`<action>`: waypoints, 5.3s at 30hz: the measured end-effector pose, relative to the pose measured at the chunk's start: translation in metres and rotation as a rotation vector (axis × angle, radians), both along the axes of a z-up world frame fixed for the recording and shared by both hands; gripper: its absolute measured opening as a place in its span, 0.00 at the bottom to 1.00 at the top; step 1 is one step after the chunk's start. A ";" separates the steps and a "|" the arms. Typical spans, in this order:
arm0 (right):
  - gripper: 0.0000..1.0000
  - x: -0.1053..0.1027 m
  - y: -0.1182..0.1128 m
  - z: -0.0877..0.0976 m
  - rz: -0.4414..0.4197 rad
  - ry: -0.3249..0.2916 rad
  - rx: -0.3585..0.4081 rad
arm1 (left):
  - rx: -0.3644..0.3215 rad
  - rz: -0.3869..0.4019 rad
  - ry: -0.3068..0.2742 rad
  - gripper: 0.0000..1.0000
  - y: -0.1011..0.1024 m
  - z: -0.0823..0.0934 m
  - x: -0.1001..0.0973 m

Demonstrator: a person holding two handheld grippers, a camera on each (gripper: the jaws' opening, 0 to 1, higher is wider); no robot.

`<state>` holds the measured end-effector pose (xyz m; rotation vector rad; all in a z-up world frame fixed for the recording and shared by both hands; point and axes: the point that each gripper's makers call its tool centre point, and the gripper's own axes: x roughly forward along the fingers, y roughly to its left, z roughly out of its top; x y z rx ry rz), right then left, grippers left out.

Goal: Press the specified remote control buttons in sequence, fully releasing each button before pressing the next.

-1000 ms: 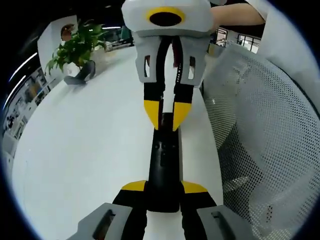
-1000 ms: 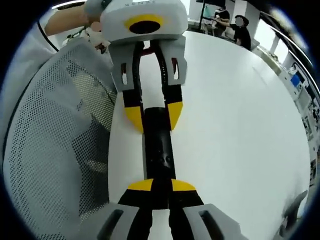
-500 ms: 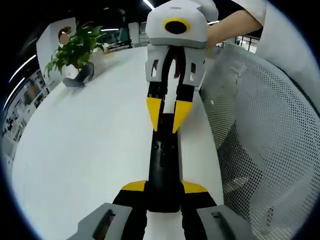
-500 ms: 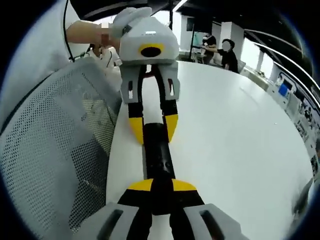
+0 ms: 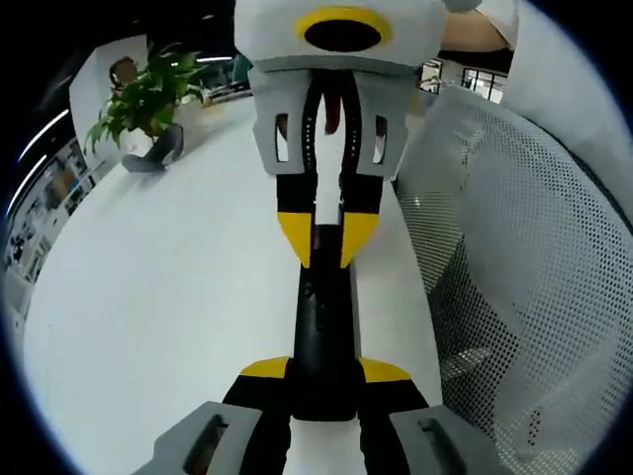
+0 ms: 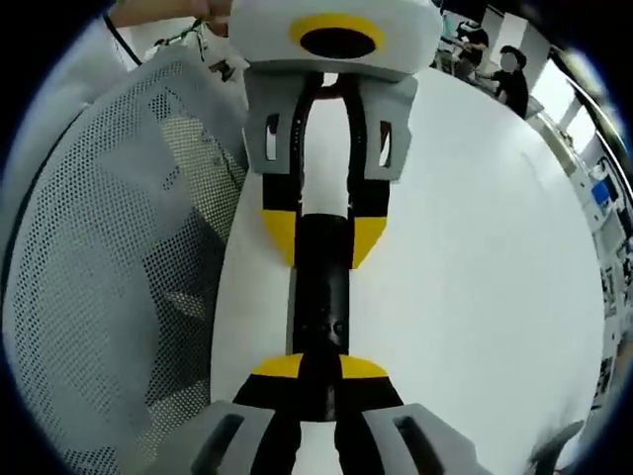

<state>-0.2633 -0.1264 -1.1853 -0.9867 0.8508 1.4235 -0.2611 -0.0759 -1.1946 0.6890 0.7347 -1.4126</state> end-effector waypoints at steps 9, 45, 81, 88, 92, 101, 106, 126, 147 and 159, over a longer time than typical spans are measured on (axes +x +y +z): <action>0.04 -0.005 0.001 0.003 0.012 -0.061 0.158 | -0.003 0.002 -0.001 0.24 0.000 0.001 -0.001; 0.03 -0.001 0.007 0.003 -0.144 0.003 0.222 | -0.044 0.046 -0.004 0.24 0.000 0.001 0.000; 0.00 -0.001 0.012 0.001 0.059 -0.069 0.115 | -0.037 0.041 -0.006 0.24 0.000 0.001 0.000; 0.00 0.002 0.012 0.000 -0.005 0.000 0.091 | -0.033 0.035 -0.006 0.24 0.000 0.001 -0.001; 0.00 0.005 0.012 0.002 -0.071 0.017 0.151 | -0.035 0.036 -0.004 0.24 0.000 0.001 0.000; 0.00 0.002 0.011 0.003 -0.033 -0.039 0.167 | -0.029 0.038 -0.004 0.24 0.000 0.001 0.000; 0.00 0.001 0.011 0.002 -0.043 0.002 0.142 | -0.035 0.039 -0.003 0.24 0.000 0.001 0.000; 0.00 0.002 0.003 0.001 -0.102 0.099 0.094 | -0.046 0.044 0.003 0.24 0.001 0.001 0.000; 0.00 0.002 -0.001 0.002 -0.144 0.041 0.113 | -0.212 0.107 -0.013 0.24 0.001 0.001 -0.001; 0.00 0.003 -0.014 0.002 -0.163 0.074 0.101 | -0.234 0.081 -0.023 0.24 0.000 0.003 -0.007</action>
